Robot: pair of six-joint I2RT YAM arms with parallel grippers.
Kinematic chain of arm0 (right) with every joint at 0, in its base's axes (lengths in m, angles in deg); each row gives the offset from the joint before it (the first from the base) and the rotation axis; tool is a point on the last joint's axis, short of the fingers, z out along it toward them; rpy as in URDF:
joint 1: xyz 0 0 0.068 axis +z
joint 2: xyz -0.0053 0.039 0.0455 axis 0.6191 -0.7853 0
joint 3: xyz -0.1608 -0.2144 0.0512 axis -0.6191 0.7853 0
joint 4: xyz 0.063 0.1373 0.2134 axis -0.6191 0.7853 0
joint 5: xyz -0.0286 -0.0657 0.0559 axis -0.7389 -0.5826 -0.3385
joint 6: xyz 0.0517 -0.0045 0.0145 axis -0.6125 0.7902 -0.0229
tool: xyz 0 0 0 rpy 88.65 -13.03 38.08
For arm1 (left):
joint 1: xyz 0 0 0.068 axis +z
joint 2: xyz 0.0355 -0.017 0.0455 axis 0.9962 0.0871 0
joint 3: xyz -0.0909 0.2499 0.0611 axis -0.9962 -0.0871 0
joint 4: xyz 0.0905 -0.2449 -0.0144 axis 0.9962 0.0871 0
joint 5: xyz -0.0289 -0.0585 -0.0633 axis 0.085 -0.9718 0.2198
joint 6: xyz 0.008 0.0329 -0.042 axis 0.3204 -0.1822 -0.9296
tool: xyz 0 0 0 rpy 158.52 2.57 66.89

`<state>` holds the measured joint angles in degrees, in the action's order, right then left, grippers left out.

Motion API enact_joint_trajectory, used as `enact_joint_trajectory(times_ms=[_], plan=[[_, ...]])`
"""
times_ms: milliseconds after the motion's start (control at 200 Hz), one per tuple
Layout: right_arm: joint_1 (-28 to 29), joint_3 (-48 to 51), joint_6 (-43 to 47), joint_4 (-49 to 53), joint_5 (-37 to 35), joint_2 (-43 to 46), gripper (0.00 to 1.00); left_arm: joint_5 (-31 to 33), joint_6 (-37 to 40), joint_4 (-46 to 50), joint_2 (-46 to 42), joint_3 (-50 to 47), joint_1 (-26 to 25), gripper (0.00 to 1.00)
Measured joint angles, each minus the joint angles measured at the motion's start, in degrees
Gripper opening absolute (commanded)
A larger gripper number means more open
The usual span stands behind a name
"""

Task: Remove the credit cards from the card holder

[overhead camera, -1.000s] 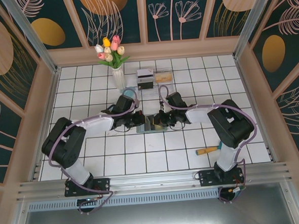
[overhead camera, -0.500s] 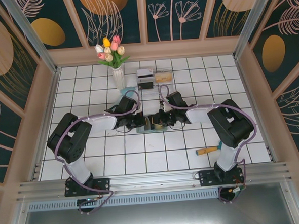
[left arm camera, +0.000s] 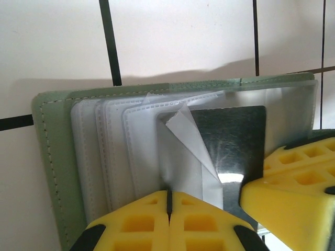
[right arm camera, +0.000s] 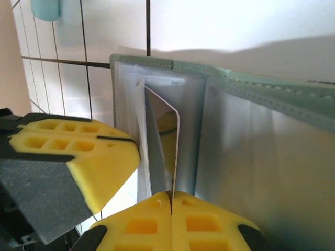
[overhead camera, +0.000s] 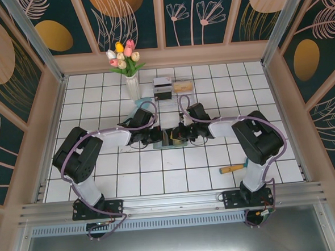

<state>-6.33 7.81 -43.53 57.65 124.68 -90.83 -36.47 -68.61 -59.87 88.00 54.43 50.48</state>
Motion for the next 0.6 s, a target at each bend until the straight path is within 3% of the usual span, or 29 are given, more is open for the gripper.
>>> enact_joint_trajectory(times_ms=[270,601], plan=[[-3.61,2.21,0.87,0.76,0.09,2.91,0.03,0.24,0.42,0.07,-0.13,-0.09,0.00,0.04],[-7.04,8.24,0.76,-2.43,2.14,13.99,0.00,-0.46,0.76,2.99,-0.37,3.82,0.09,0.22]])
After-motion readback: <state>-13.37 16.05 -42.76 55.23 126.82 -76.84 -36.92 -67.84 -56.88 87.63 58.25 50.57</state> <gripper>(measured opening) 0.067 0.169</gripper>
